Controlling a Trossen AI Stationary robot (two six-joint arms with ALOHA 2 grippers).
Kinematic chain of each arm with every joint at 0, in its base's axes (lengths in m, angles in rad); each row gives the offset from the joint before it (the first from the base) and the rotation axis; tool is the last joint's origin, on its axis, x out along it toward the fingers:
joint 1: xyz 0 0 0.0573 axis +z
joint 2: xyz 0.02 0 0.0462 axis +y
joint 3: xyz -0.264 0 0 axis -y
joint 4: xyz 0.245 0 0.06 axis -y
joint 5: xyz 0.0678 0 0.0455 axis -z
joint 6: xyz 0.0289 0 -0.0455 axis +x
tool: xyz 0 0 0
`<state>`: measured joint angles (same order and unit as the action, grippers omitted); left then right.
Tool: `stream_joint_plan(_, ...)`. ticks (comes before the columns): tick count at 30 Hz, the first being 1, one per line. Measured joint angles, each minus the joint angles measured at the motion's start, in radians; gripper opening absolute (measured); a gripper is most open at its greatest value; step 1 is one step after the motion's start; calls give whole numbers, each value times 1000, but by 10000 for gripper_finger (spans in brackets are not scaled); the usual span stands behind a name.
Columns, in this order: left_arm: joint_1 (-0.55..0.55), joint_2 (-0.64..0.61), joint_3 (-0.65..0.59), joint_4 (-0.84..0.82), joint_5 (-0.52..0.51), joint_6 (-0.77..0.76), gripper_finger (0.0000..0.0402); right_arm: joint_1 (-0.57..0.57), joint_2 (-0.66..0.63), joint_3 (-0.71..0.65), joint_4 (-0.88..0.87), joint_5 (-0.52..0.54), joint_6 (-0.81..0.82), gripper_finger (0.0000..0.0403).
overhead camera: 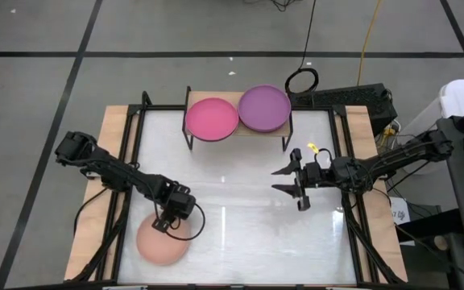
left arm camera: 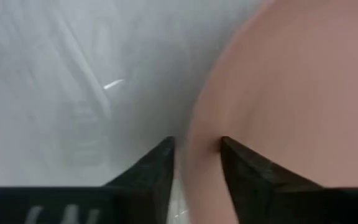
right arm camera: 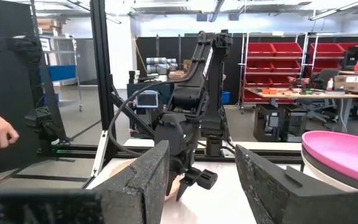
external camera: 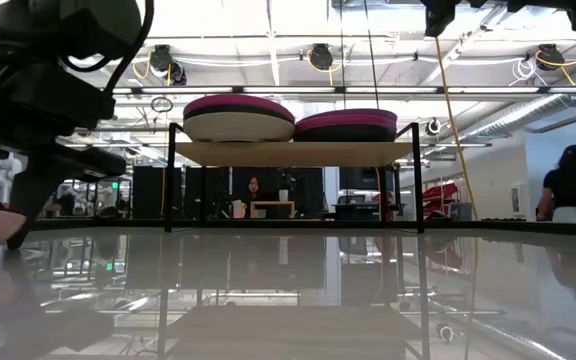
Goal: Place and stack plates onto a shelf
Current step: Stack the light orange plate on top of the pink plate on the shelf
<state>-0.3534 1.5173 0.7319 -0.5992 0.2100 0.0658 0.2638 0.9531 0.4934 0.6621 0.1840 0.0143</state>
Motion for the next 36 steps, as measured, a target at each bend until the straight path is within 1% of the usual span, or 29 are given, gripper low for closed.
stream_joint_plan(2,1,0,1,0,-1,0,100,0,0,0,1,3,-1,164)
stream_joint_plan(4,0,0,7,0,22,0,60,0,0,0,4,3,-1,164)
stream_joint_plan(6,7,0,16,-1,60,6,24,0,0,0,8,3,-2,164)
stream_joint_plan(7,12,0,22,-4,86,7,15,0,0,0,9,3,-2,164)
stream_joint_plan(9,23,-6,40,-25,101,6,12,0,0,0,12,3,-2,164)
stream_joint_plan(12,47,-23,103,-85,79,28,11,0,0,0,16,3,-3,164)
stream_joint_plan(19,131,-95,337,-344,-150,180,10,0,0,0,21,3,-2,164)
stream_joint_plan(24,260,-140,545,-441,-263,284,10,0,0,0,20,3,-1,164)
stream_joint_plan(28,410,-159,713,-409,-328,306,10,0,0,0,18,3,-3,164)
stream_joint_plan(32,600,-159,842,-307,-335,230,10,0,0,0,13,3,-3,164)
stream_joint_plan(35,743,-149,893,-244,-331,133,10,0,0,0,5,3,-3,164)
stream_joint_plan(36,791,-140,907,-242,-314,118,10,0,0,0,6,3,-3,164)
